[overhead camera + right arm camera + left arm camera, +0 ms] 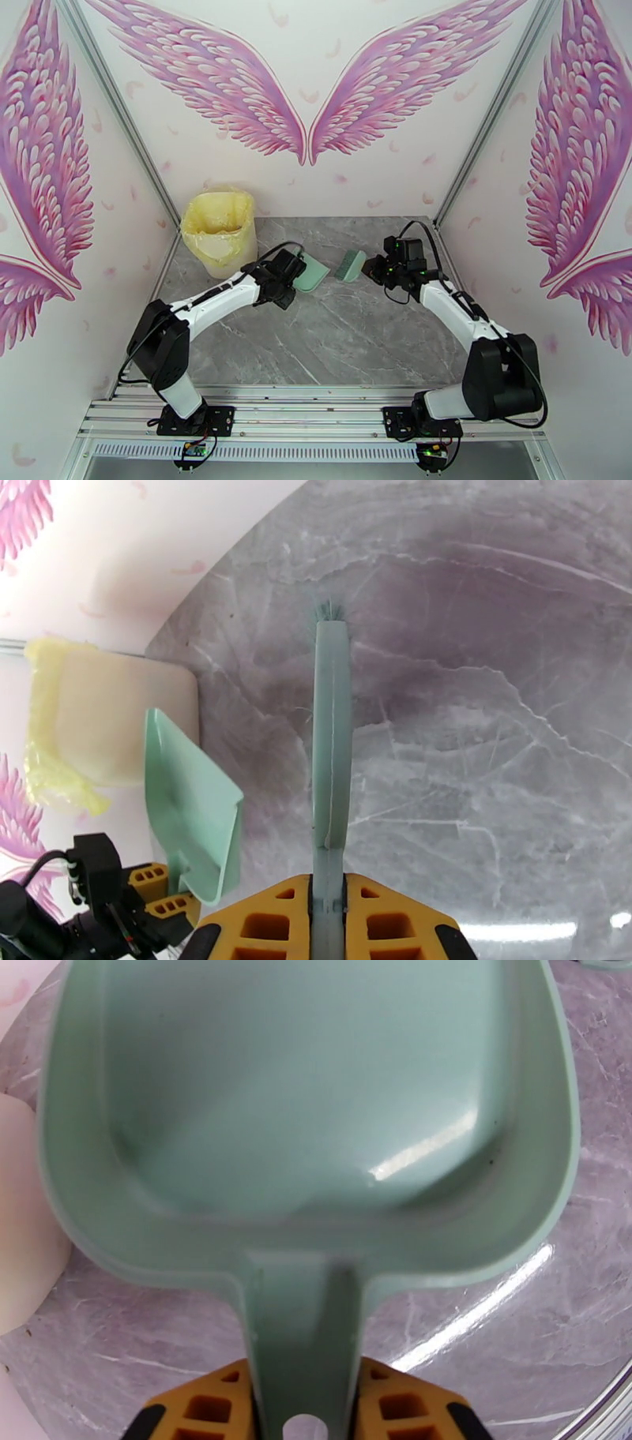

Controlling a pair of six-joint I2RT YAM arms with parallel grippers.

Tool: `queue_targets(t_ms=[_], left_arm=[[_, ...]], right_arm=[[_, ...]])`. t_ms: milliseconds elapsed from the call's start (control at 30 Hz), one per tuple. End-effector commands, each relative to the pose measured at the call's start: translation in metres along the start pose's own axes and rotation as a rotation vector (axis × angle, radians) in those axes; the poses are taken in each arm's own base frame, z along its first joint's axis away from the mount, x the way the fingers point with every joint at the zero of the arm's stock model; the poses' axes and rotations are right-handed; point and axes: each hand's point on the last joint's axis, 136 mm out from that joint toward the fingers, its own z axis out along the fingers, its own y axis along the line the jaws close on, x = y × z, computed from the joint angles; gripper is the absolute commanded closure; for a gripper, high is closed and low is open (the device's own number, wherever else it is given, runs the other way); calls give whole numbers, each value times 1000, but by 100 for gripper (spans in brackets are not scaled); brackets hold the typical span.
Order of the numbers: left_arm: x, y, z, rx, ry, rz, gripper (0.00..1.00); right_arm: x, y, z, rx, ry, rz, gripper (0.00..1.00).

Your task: Sweep away the paper scraps from the table

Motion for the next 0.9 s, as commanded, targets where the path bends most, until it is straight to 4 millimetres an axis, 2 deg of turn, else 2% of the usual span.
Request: queue_targets(t_ms=[0, 100, 300, 400, 600, 867], left_arm=[[7, -12, 19, 56, 13, -8, 100], [22, -14, 30, 61, 59, 7, 100], [46, -17, 42, 87, 125, 24, 100], [50, -20, 45, 110, 135, 27, 100], [48, -23, 49, 135, 131, 32, 90], [50, -27, 58, 158, 146, 32, 88]], right_arm=[[-22, 8, 12, -137, -75, 47, 100], [-20, -4, 22, -148, -75, 94, 99], [-6, -34, 34, -62, -56, 139, 96], [2, -46, 38, -31, -40, 154, 95], [16, -67, 38, 46, -18, 166, 92], [27, -88, 32, 161, 4, 142, 88]])
